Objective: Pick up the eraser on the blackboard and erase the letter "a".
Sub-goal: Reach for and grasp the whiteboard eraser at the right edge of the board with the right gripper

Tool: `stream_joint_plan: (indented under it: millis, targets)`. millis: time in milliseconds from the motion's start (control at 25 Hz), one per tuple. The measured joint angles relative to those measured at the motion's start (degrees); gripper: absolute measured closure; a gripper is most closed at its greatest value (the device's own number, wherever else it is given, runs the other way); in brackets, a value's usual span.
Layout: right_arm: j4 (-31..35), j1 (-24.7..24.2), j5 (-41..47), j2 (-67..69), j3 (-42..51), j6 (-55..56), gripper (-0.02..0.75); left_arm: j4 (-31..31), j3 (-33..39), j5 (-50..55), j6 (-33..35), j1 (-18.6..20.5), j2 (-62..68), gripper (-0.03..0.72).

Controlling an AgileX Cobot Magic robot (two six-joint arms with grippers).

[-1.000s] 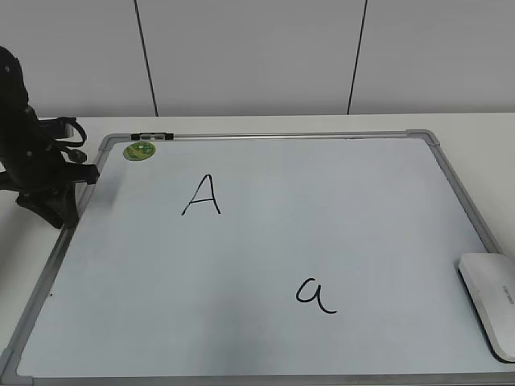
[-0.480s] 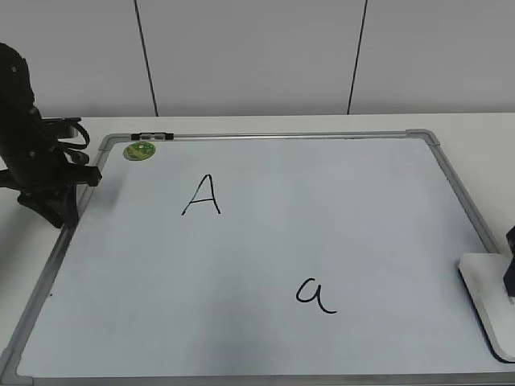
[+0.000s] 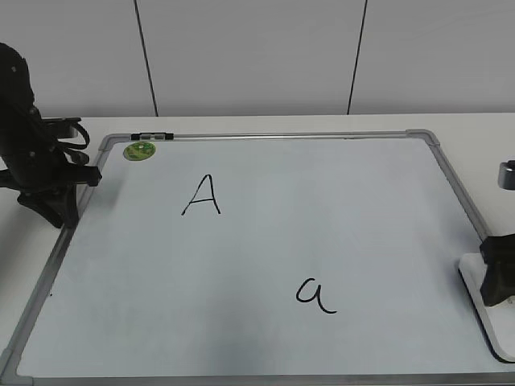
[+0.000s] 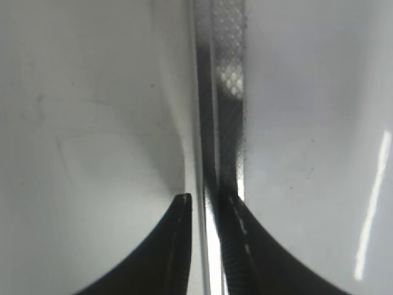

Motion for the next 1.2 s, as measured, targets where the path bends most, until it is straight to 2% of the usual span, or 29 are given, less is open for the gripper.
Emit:
stream_joint_plan:
  millis: [720,1000,1200]
  targets:
    - [1.27,0.0,-2.23,9.32,-2.54,0.14,0.134,0.0,0.0,-0.1,0.0,0.0,0.0,0.561]
    - [1.27,0.0,-2.51,10.0,-2.54,0.14,0.207,0.0,0.0,-0.1,0.0,0.0,0.0,0.561]
    - [1.37,0.0,-2.51,10.0,-2.63,-0.08,0.227,-0.1,0.0,-0.1,0.0,0.0,0.0,0.561]
